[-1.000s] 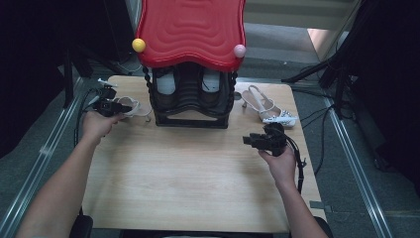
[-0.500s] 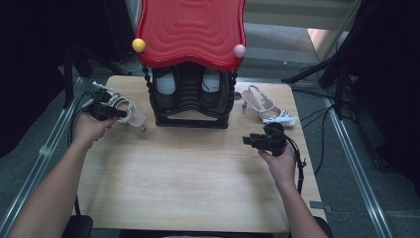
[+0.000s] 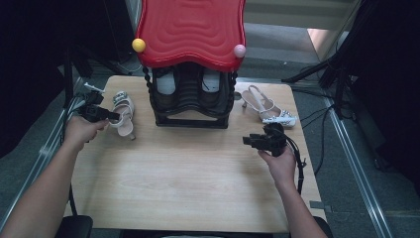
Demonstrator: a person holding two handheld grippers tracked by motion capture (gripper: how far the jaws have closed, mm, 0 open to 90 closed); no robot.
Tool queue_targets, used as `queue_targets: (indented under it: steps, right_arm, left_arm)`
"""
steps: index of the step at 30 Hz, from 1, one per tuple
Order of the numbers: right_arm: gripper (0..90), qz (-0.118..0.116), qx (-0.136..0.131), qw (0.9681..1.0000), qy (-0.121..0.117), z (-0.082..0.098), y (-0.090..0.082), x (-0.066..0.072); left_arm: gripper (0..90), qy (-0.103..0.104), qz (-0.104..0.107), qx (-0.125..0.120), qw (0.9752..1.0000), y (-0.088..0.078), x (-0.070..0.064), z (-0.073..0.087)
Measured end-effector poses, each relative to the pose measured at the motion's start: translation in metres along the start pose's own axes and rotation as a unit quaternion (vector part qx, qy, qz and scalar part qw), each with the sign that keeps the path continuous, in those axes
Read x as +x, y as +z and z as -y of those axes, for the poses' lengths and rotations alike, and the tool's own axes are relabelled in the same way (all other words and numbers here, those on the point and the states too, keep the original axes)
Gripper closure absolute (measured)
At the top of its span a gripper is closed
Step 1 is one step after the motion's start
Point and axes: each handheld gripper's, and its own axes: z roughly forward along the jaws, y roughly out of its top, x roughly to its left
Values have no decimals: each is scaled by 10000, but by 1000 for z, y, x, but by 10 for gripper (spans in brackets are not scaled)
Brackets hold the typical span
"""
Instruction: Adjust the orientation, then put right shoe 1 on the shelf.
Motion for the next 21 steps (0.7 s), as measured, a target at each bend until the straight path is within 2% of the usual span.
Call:
queue_targets:
  steps: [3, 6, 7, 9, 13, 14, 16, 18, 20, 21]
  right_arm:
    - [601, 7, 1, 10000, -4, 0, 0, 0]
    - [601, -3, 12, 10000, 5, 0, 0, 0]
    - [601, 6, 11, 10000, 7, 0, 1, 0]
    - [600, 7, 9, 10000, 3, 0, 1, 0]
    - [599, 9, 12, 10000, 11, 0, 0, 0]
    - [598, 8, 6, 10000, 7, 0, 0, 0]
    - [598, 16, -3, 10000, 18, 0, -1, 0]
    - [598, 4, 0, 10000, 23, 0, 0, -1]
    - [597, 6, 2, 10000, 28, 0, 0, -1]
    - [596, 14, 5, 10000, 29, 0, 0, 0]
  left_arm:
    - [900, -39, -13, -4, 10000, -2, 3, 1]
    - [858, -103, 141, -30, 9998, -4, 1, -1]
    - [836, -205, 168, -158, 9995, -4, -2, -2]
    - [809, -191, 218, -221, 9993, -8, -7, -5]
    - [720, -152, 60, -305, 9994, -18, -17, -13]
    - [710, -210, 40, -333, 9992, -21, -18, -14]
    - [689, -163, -75, -287, 9994, -25, -14, -15]
    - [666, -294, -134, -289, 9991, -24, -8, -14]
    - [635, -581, -167, -237, 9979, -19, 0, -12]
    - [623, -700, -158, -294, 9970, -15, 2, -11]
